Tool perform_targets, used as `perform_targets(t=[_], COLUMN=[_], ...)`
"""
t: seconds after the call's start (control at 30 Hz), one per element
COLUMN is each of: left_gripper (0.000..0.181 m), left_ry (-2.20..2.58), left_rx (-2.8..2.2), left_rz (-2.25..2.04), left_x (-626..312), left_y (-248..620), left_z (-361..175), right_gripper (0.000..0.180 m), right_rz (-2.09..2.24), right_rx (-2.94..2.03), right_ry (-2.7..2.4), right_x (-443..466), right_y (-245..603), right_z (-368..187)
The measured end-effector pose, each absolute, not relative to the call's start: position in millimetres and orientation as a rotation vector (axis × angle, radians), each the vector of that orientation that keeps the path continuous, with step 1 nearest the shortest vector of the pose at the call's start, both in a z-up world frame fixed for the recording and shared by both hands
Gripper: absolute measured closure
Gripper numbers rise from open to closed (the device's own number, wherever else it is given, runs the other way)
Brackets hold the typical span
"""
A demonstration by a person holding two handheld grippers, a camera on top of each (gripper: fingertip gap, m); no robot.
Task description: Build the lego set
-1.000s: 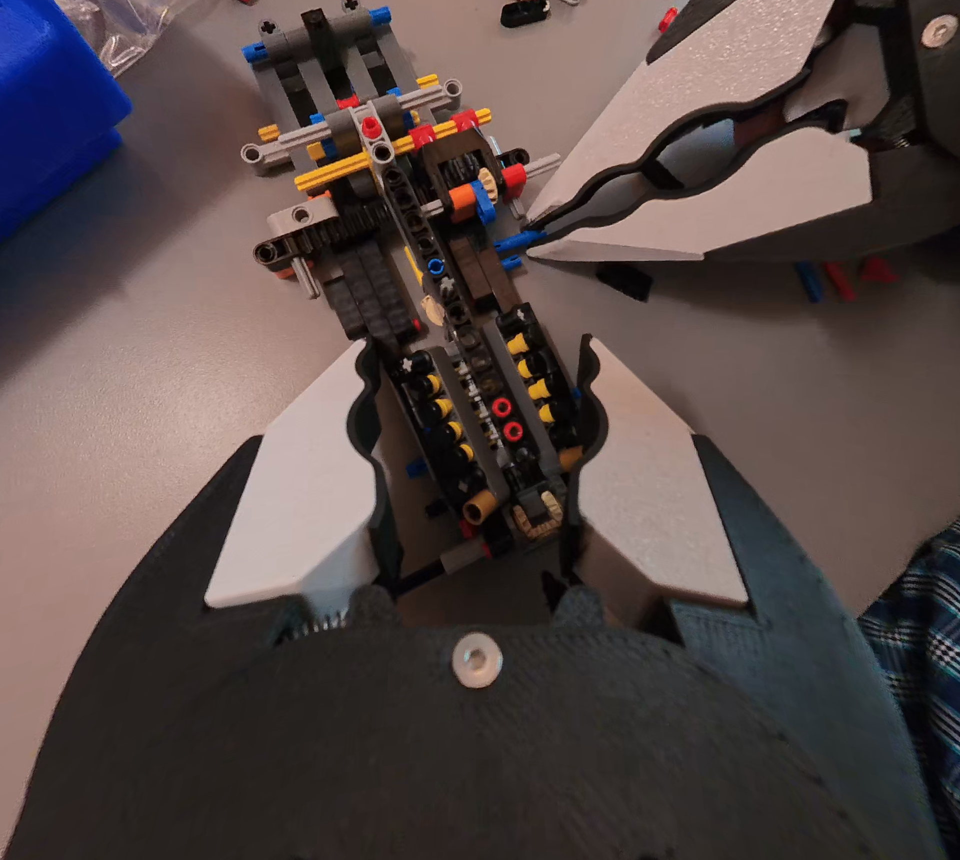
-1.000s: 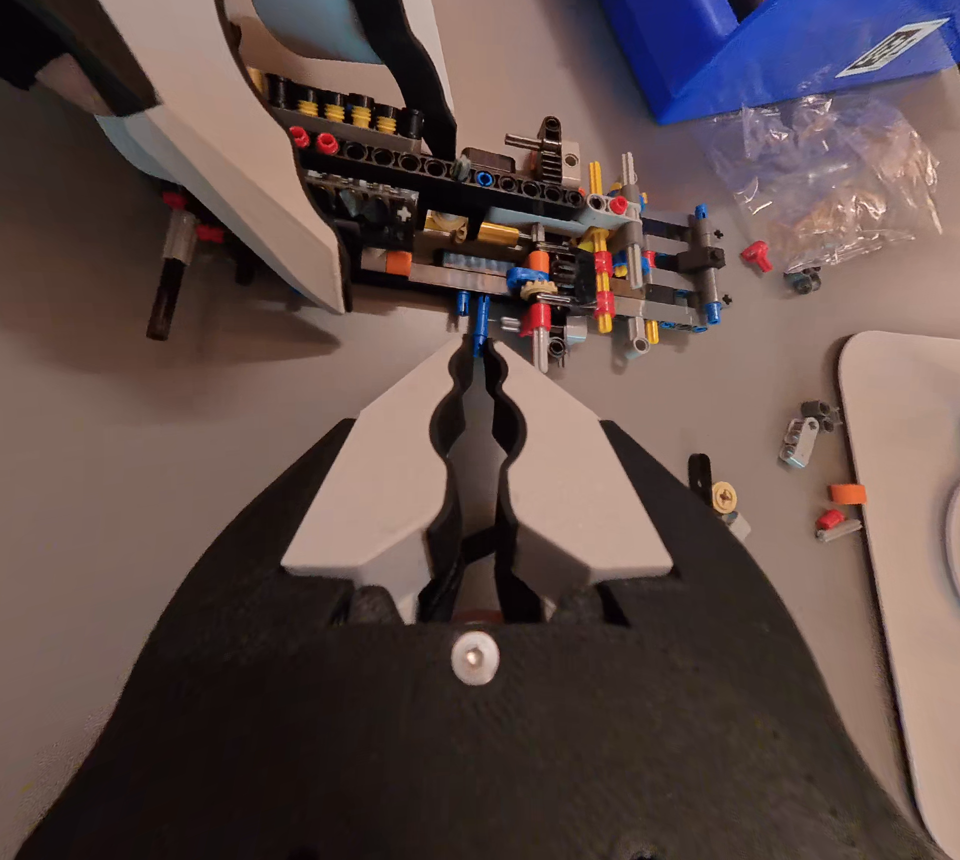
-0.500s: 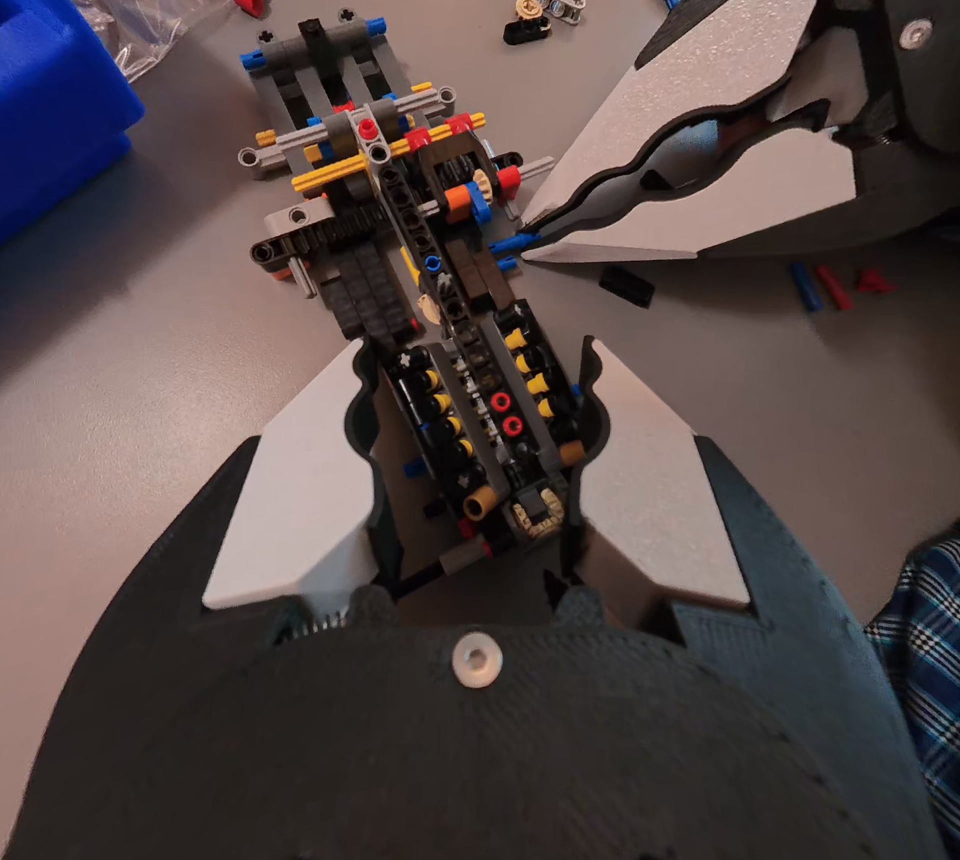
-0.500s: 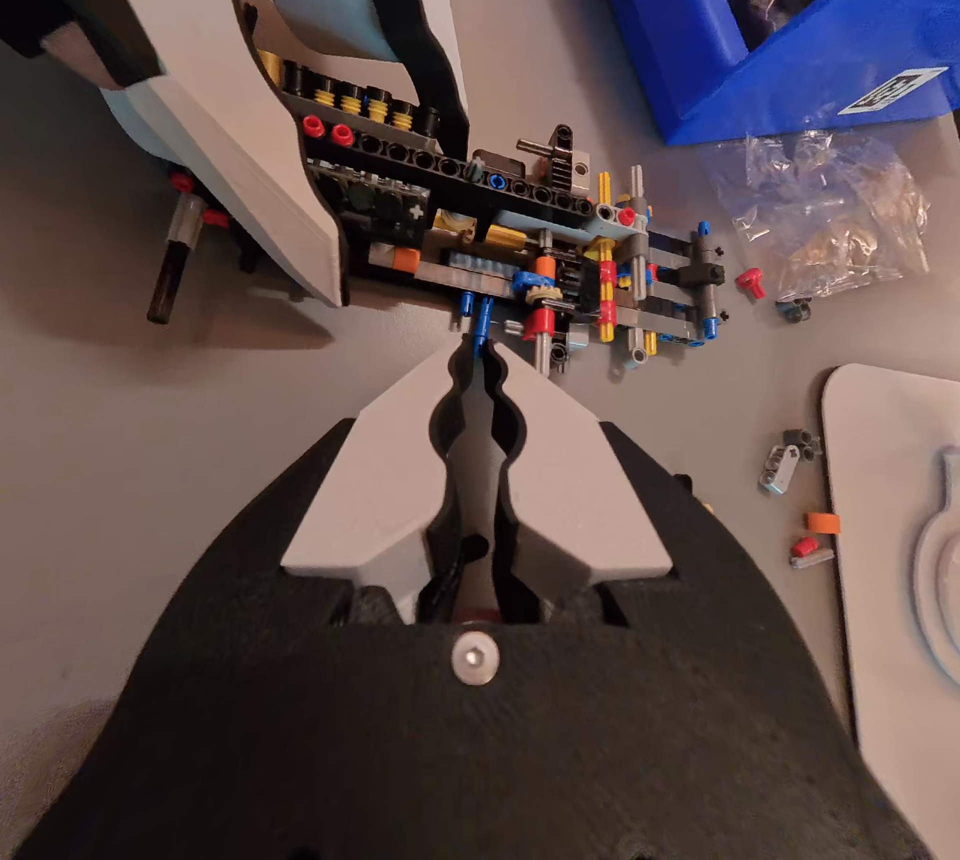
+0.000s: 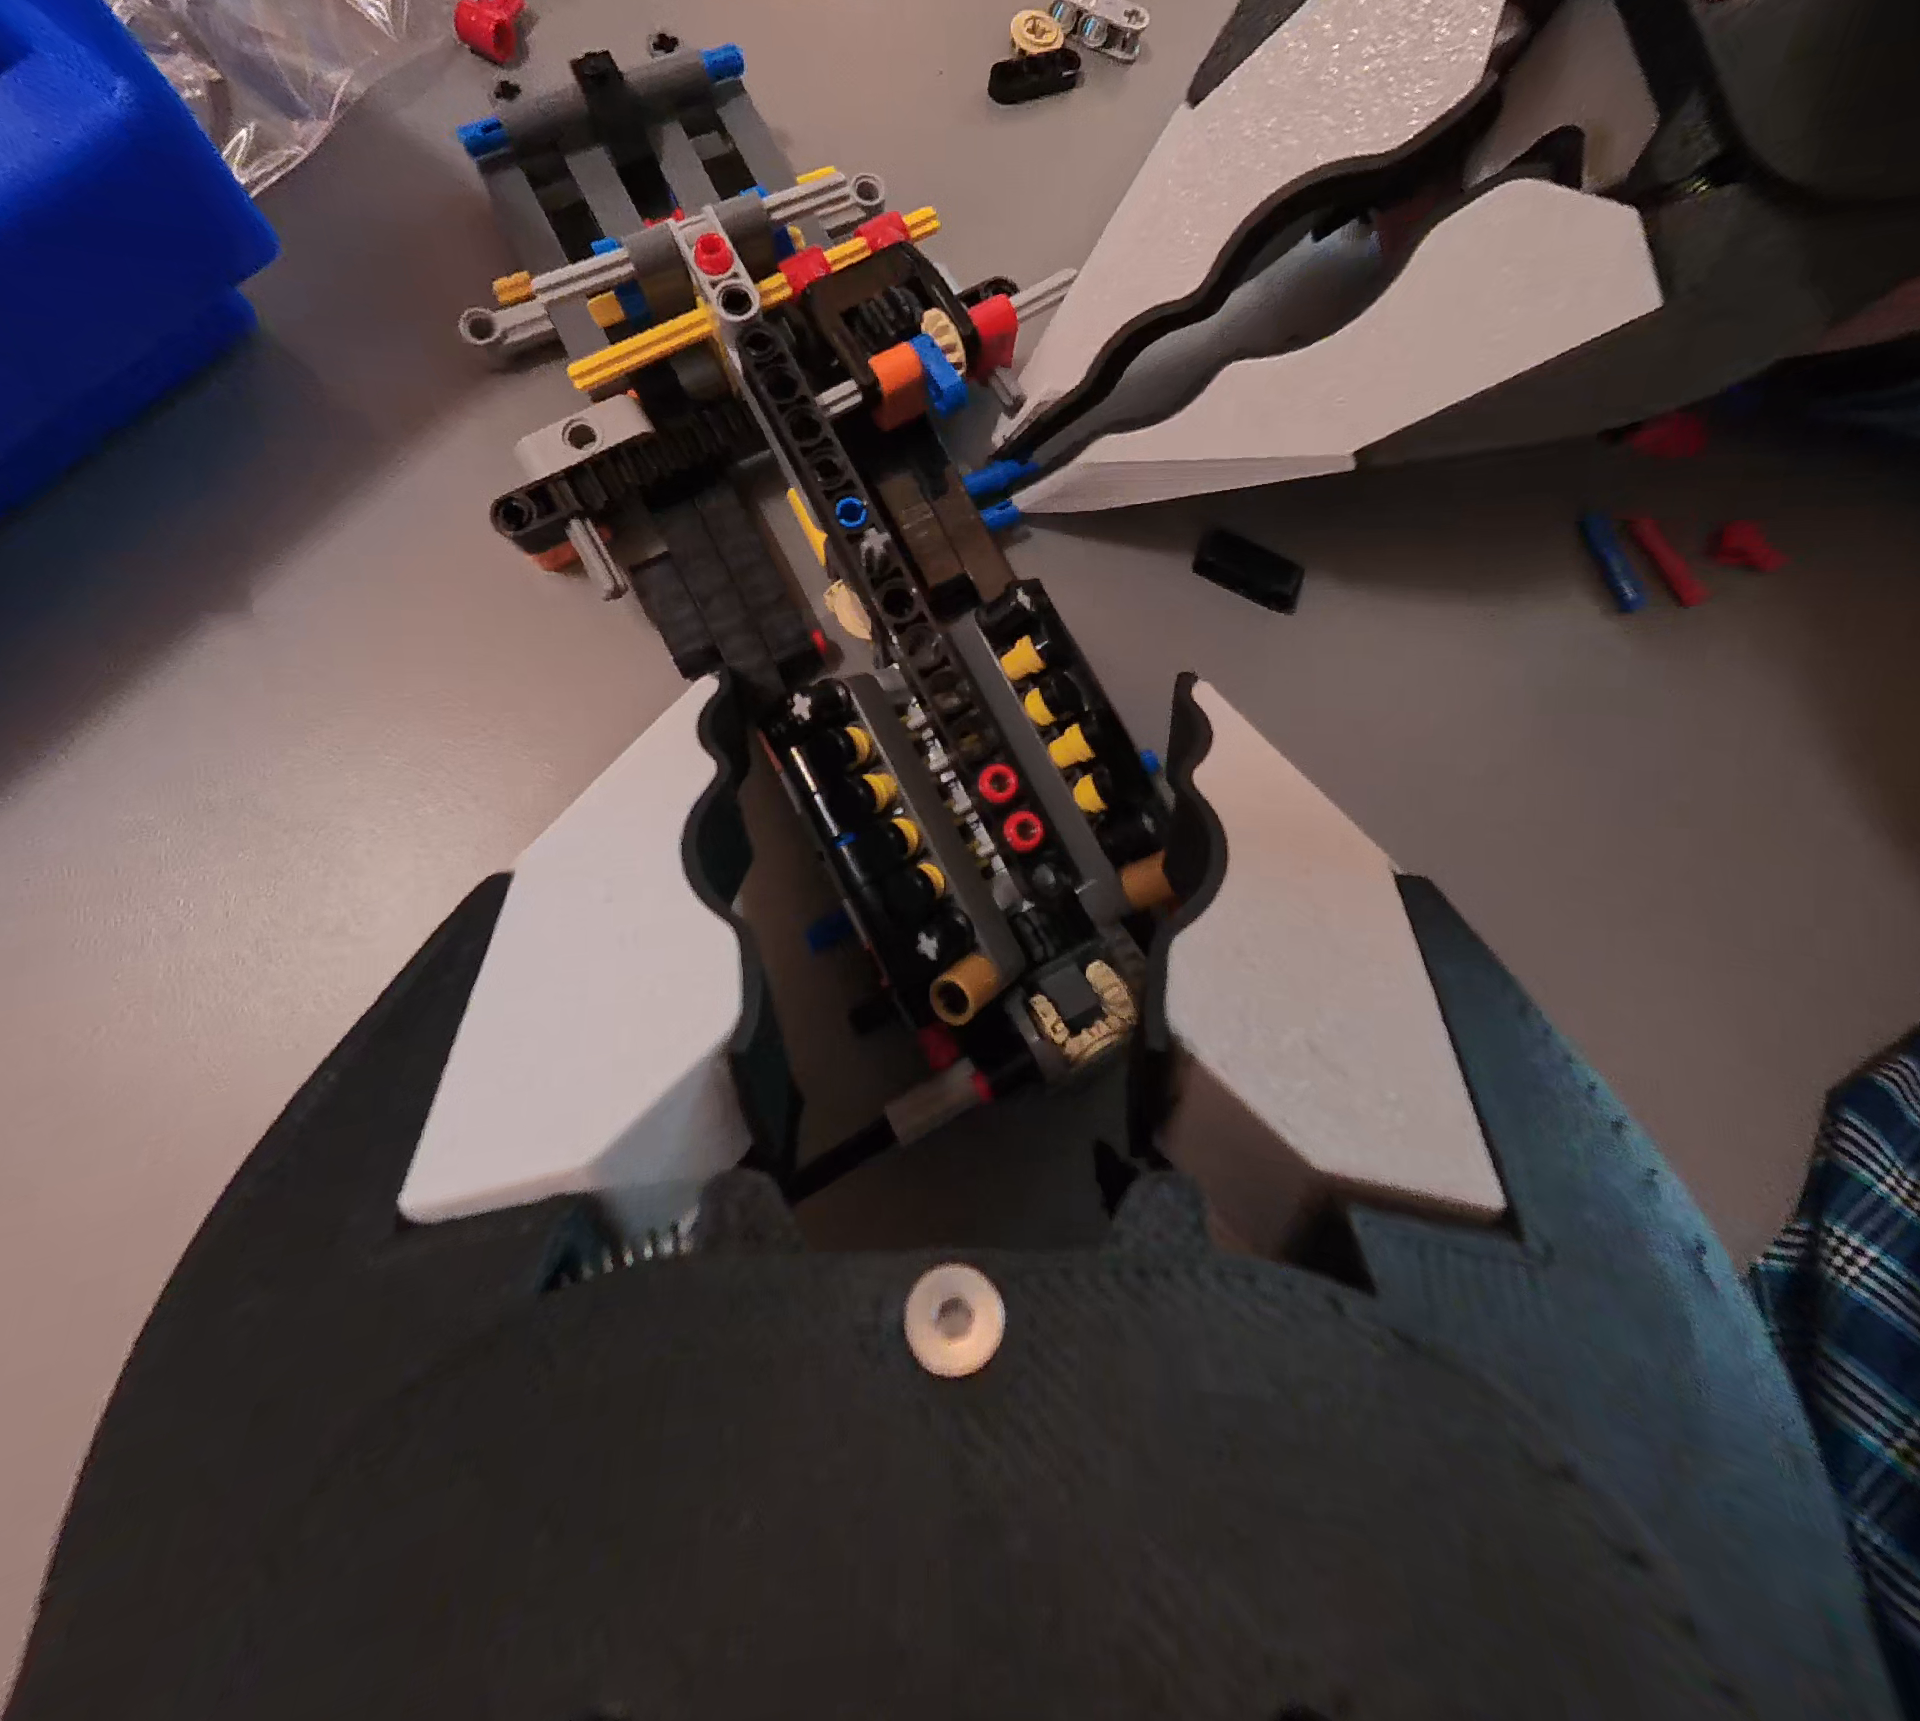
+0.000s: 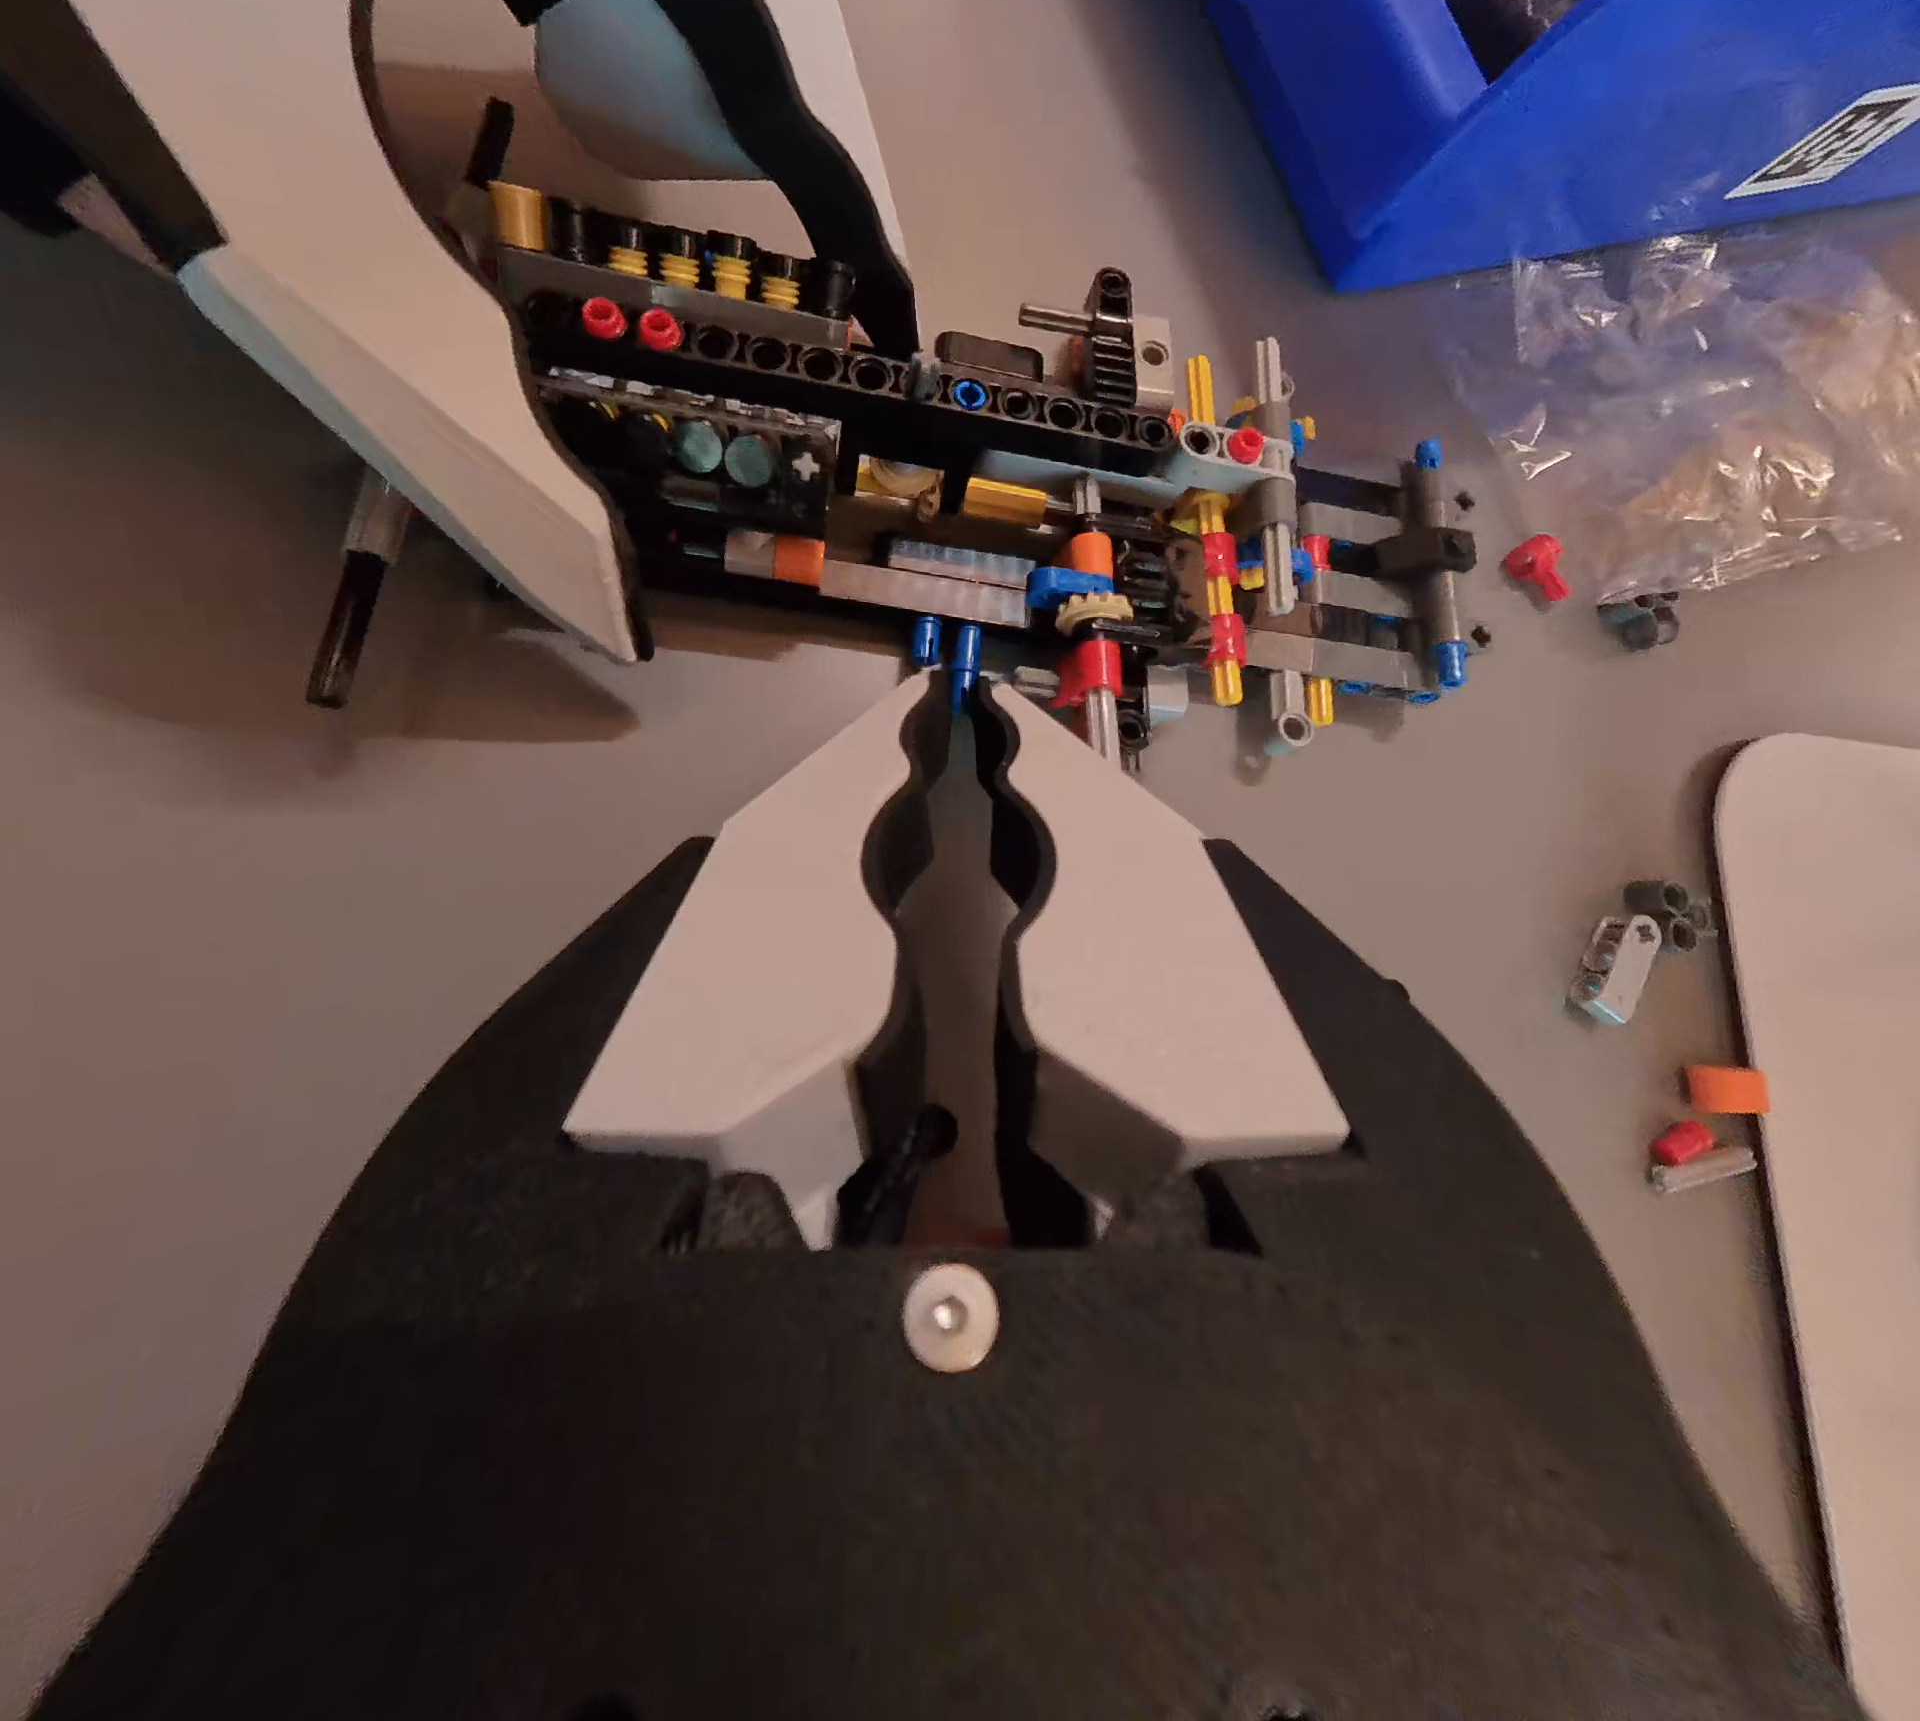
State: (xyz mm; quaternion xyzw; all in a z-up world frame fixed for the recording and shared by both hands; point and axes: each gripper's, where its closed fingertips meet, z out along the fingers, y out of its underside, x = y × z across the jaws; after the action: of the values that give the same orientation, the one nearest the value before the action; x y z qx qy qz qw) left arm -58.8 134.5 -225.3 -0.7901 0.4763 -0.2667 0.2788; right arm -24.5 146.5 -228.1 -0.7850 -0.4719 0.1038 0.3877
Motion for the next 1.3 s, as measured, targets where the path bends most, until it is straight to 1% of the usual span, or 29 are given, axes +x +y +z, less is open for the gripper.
perform_targets(t=[0.13, 0.23, 0.37, 0.47, 0.5, 0.53, 0.6, 0.67, 0.77, 0.93, 1.1, 1.2, 1.3], left_gripper=[0.105, 0.106, 0.107, 0.108, 0.108, 0.109, 0.110, 0.110, 0.111, 0.111, 0.111, 0.111, 0.111], left_ry=[1.338, 1.393, 1.422, 1.416, 1.421, 1.432, 1.440, 1.465, 1.514, 1.664, 1.742, 1.755, 1.767], left_rx=[-2.109, -2.105, -2.100, -2.107, -2.104, -2.099, -2.100, -2.091, -2.074, -2.013, -1.991, -1.980, -1.969], left_rz=[-0.742, -0.764, -0.759, -0.743, -0.725, -0.708, -0.705, -0.702, -0.696, -0.679, -0.663, -0.673, -0.681], left_x=[-59.8, -60.3, -59.7, -59.3, -59.7, -60.0, -60.4, -61.1, -62.3, -65.3, -67.3, -66.9, -66.3], left_y=[132.4, 130.1, 128.8, 130.2, 131.3, 131.5, 131.4, 131.1, 131.5, 130.1, 129.6, 128.7, 127.9], left_z=[-224.6, -224.0, -224.4, -224.8, -225.4, -226.0, -226.0, -226.3, -226.8, -227.9, -228.6, -228.6, -228.6], right_gripper=[0.156, 0.149, 0.152, 0.155, 0.149, 0.147, 0.156, 0.153, 0.153, 0.155, 0.152, 0.150, 0.150], right_rz=[0.325, 0.305, 0.252, 0.182, 0.202, 0.220, 0.230, 0.272, 0.283, 0.138, 0.022, -0.095, -0.105], right_rx=[-1.969, -1.903, -1.880, -1.963, -1.998, -2.013, -2.048, -2.024, -1.911, -1.685, -1.503, -1.460, -1.460], right_ry=[-1.310, -1.424, -1.512, -1.398, -1.336, -1.291, -1.274, -1.305, -1.438, -1.768, -2.131, -2.231, -2.280], right_x=[-25.1, -23.5, -19.9, -18.2, -20.8, -21.8, -18.1, -19.5, -21.7, -25.8, -28.6, -29.5, -31.5], right_y=[130.5, 121.7, 117.7, 121.1, 118.5, 115.4, 107.5, 99.7, 94.6, 107.0, 111.3, 120.1, 122.6], right_z=[-225.6, -224.1, -224.1, -224.4, -224.8, -224.7, -225.9, -221.1, -209.8, -200.2, -210.4, -216.5, -220.8])
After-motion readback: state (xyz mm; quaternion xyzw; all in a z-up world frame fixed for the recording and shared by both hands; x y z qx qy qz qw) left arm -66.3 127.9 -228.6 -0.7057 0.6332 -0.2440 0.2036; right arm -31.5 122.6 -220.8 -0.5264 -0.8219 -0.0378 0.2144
